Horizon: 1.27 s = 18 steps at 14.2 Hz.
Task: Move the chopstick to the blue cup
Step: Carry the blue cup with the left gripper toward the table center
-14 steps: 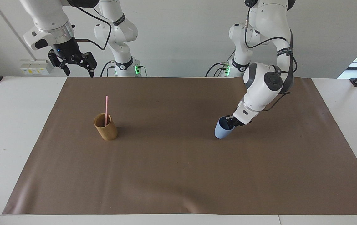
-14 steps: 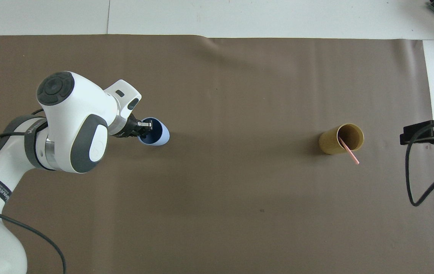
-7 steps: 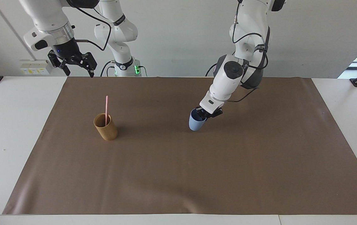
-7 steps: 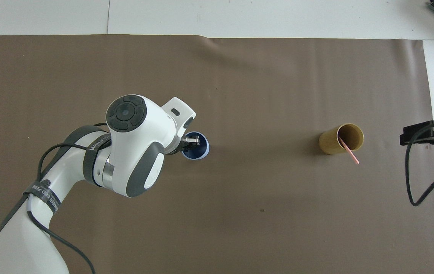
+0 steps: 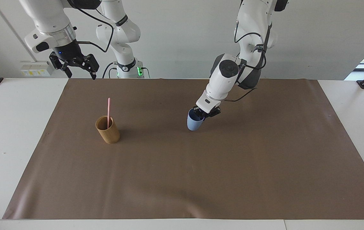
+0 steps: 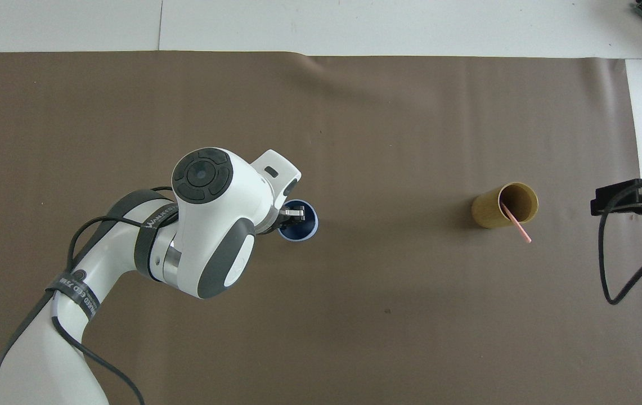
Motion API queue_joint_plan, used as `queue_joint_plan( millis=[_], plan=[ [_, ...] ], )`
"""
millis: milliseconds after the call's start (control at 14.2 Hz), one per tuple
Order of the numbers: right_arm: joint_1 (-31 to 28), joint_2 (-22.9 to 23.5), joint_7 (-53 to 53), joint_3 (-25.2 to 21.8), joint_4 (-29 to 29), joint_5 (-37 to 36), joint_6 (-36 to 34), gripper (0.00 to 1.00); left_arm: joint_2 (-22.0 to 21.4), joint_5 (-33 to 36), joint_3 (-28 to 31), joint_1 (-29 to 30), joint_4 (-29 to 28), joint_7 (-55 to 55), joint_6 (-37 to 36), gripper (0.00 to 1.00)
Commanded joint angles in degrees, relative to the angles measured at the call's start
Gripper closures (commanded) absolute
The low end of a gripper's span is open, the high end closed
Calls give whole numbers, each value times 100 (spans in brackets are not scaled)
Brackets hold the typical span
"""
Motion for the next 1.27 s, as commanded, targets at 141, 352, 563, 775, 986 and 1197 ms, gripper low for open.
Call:
queue_joint_plan(
  millis=[141, 352, 563, 775, 986, 1197],
  plan=[
    [-87, -149, 3, 9, -191, 123, 134, 0, -23, -59, 110, -139, -190, -61, 274, 98],
    [-139, -158, -6, 9, -200, 123, 134, 0, -31, -59, 110, -148, -217, -44, 231, 75],
    [-149, -158, -15, 9, -208, 123, 134, 0, -32, -59, 110, -148, -217, -44, 213, 38],
    [-149, -158, 2, 9, -208, 123, 126, 0, -75, -67, 110, -139, -156, -96, 196, 0],
    [-157, -97, 29, 9, -313, 123, 143, 0, -321, -15, 145, -61, 72, -79, -268, 0],
    [-157, 70, 344, 0, -744, 332, 546, 0, -777, 317, 233, 255, 362, 18, -1129, 0]
  ],
)
